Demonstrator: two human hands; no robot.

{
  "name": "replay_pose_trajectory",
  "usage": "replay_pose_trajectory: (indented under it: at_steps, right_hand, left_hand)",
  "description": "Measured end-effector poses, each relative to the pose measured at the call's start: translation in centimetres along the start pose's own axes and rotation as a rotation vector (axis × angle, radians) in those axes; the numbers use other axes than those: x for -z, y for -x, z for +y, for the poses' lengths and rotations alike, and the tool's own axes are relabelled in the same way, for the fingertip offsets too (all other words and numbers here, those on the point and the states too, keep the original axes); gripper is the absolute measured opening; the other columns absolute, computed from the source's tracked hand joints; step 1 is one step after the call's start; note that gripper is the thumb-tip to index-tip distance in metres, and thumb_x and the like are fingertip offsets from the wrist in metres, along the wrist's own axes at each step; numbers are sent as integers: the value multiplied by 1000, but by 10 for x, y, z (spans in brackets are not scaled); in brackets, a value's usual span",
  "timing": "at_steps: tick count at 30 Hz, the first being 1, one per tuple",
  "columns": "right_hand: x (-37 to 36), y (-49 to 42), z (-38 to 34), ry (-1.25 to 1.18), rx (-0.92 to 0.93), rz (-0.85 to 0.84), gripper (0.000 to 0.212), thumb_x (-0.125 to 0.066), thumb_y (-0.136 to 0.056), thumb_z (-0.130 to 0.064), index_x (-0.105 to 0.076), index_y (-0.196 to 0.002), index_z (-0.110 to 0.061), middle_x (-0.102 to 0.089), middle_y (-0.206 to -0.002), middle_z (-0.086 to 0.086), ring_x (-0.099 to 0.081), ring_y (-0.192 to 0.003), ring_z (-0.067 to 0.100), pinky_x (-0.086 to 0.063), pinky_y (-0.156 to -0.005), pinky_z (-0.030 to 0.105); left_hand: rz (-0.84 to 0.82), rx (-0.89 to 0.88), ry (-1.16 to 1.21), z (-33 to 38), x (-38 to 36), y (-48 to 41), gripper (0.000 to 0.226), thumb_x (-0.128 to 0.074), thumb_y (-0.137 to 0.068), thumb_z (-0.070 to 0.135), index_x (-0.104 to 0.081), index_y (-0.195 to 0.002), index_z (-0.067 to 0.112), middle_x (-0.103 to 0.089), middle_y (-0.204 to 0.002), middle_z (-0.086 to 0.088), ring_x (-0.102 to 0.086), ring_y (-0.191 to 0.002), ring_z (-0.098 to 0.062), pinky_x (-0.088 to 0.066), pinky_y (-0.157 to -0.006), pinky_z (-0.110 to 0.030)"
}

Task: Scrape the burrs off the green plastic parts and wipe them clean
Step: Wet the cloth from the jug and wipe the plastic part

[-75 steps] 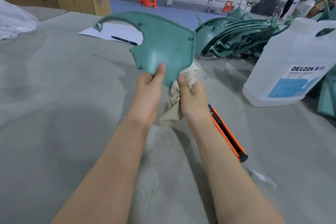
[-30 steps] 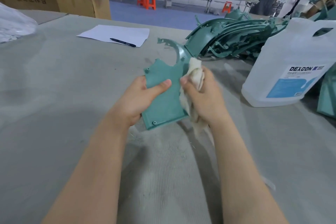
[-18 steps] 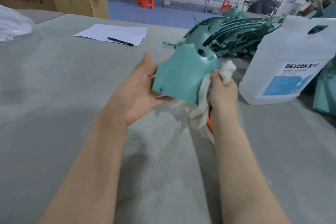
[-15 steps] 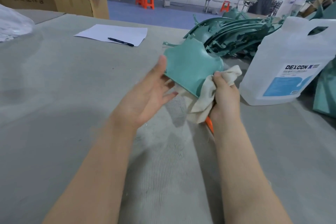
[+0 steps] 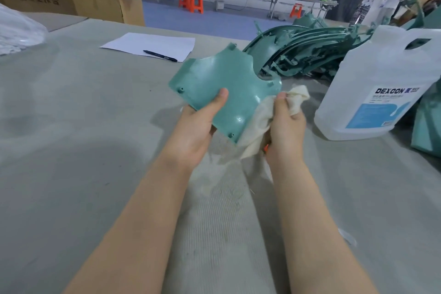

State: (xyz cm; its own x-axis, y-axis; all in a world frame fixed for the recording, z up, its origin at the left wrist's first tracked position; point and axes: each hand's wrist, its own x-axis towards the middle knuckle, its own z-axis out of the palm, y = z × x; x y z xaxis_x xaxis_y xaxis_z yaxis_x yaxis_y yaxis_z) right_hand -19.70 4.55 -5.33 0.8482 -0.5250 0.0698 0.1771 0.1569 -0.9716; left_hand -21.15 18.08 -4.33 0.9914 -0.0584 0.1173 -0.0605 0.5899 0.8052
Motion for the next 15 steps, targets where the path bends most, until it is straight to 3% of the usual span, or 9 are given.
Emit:
replay_pose_trajectory:
  at_steps: [4, 7, 10, 15]
  right_hand:
    - [16, -9, -6, -262, -247, -62, 18, -59, -96, -36, -66, -99, -20, -75, -90, -3, -73, -82, 11, -58, -69, 28]
    - [12, -5, -7, -298, -368, -182, 17, -62, -94, -25, -68, -97, -9, -76, -97, 9, -72, -93, 22, -58, -83, 37]
    - [3, 3, -8, -343, -373, -212, 13, -61, -95, -19, -67, -96, -7, -72, -108, 15, -68, -105, 29, -52, -97, 47]
    - [-3, 7, -9, -408, -376, -223, 14, -57, -97, -18, -65, -88, -11, -73, -94, 8, -69, -95, 24, -52, -96, 45]
  left_hand:
    - [-75, 43, -74, 5, 7, 2, 18, -59, -92, 14, -65, -108, 21, -73, -104, 7, -69, -98, -11, -57, -78, -27]
    - [-54, 63, -71, 6, 8, 1, 22, -60, -91, 14, -64, -112, 19, -73, -106, 5, -69, -99, -13, -58, -80, -30]
    - [26, 45, 62, 6, 4, 0, 28, -61, -90, 17, -63, -118, 15, -71, -113, -1, -68, -103, -18, -58, -83, -34]
    - [89, -69, 46, 2, 0, 1, 16, -61, -90, 21, -67, -105, 19, -74, -105, 2, -70, -97, -15, -58, -72, -30]
